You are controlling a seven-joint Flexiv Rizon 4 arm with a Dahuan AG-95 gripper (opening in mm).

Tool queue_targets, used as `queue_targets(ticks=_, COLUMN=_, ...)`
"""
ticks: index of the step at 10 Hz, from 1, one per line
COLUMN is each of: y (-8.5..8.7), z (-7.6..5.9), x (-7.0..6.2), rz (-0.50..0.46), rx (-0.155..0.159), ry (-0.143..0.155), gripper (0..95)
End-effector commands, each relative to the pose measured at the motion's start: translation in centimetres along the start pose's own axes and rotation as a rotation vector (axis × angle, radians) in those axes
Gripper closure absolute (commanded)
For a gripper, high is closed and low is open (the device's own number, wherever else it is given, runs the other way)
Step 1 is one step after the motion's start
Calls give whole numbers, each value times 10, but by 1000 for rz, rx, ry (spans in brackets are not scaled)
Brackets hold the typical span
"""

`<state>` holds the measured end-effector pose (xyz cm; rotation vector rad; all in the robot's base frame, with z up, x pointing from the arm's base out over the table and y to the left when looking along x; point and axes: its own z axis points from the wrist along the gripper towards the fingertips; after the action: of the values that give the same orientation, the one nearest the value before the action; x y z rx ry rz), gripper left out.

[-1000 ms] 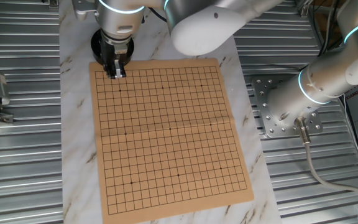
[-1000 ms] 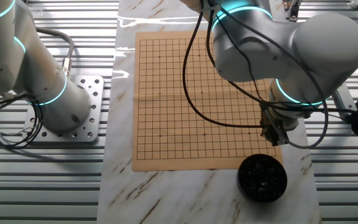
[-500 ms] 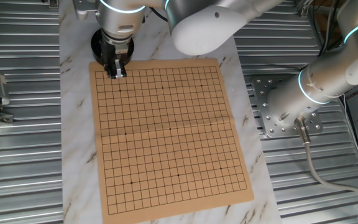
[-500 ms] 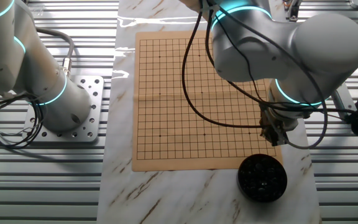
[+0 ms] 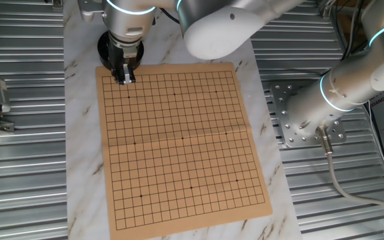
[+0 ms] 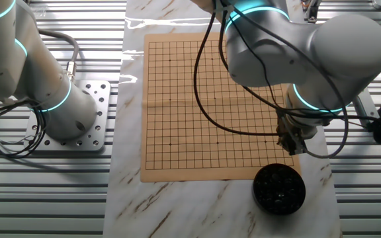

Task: Play the first move as black on the 3-4 point in the upper right corner of the Go board

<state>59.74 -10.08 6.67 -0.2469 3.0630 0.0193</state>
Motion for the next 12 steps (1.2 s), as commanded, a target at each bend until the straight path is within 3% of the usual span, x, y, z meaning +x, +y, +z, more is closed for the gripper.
queue_targets(ticks=1, y=2, z=-1, x=3, rz=50, rx=-9, ry=-2, gripper=950)
queue_targets(ticks=4, y=3, z=4, x=9, rz=71, rx=-28, ry=-26, gripper=950)
queue_targets(ticks=12, y=18, z=15, x=4, rz=95, rx=-22, ry=-33, gripper=950)
